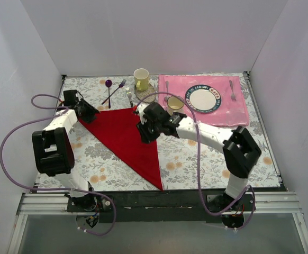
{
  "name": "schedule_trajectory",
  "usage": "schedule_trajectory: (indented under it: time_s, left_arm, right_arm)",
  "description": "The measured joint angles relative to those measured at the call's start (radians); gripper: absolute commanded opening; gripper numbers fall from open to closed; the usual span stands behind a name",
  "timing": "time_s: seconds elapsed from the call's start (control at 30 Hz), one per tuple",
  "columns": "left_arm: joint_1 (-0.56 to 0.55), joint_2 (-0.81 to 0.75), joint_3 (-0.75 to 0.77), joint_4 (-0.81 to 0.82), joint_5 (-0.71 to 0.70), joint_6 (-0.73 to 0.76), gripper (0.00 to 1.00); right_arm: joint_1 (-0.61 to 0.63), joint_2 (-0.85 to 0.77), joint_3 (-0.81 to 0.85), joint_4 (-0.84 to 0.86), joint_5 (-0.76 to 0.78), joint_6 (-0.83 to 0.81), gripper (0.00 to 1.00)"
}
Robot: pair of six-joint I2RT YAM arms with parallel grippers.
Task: Fold the napkin, place the utensils inside, and roll it up
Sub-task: Fold the napkin, then grab a utensil with the left arm
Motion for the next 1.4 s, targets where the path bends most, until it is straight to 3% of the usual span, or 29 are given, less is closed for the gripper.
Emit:
schedule_trajectory:
  time_s: [0.1, 0.3, 0.63, 0.77, 0.93, 1.07, 1.13, 1.23, 1.27, 1.4]
  left_arm:
    - [0.064, 0.087, 0.042, 0.003, -0.012, -0.005, 0.22]
    - [0.125, 0.197, 0.096, 0.030, -0.023, -0.008, 0.21]
    - [0.128, 0.229, 0.130, 0.053, -0.018, -0.005, 0.25]
    - [0.116, 0.229, 0.130, 0.097, 0.059, -0.021, 0.38]
    - [0.021, 0.257, 0.202, 0.110, 0.073, -0.025, 0.52]
    - [-0.096, 0.333, 0.311, 0.151, 0.064, -0.022, 0.51]
    - [-0.154, 0.382, 0.365, 0.164, 0.050, -0.019, 0.46]
    - [-0.221, 0.472, 0.449, 0.178, 0.021, -0.008, 0.45]
    - [-0.243, 0.505, 0.477, 0.175, 0.001, 0.000, 0.46]
    - [-0.325, 0.603, 0.562, 0.151, -0.122, 0.046, 0.47]
  right_arm:
    - [0.070, -0.134, -0.221, 0.076, -0.087, 0.041, 0.20]
    - [0.083, -0.267, -0.560, 0.160, -0.185, 0.119, 0.16]
    - [0.182, -0.343, -0.618, 0.253, -0.217, 0.166, 0.15]
    - [0.221, -0.343, -0.673, 0.266, -0.224, 0.177, 0.15]
    - [0.224, -0.340, -0.723, 0.280, -0.228, 0.192, 0.15]
    - [0.226, -0.327, -0.731, 0.291, -0.231, 0.194, 0.17]
    - [0.227, -0.317, -0.731, 0.296, -0.229, 0.193, 0.19]
    - [0.228, -0.321, -0.724, 0.276, -0.201, 0.193, 0.26]
    - [0.228, -0.330, -0.715, 0.260, -0.183, 0.192, 0.32]
    - [0.227, -0.426, -0.646, 0.188, -0.088, 0.184, 0.35]
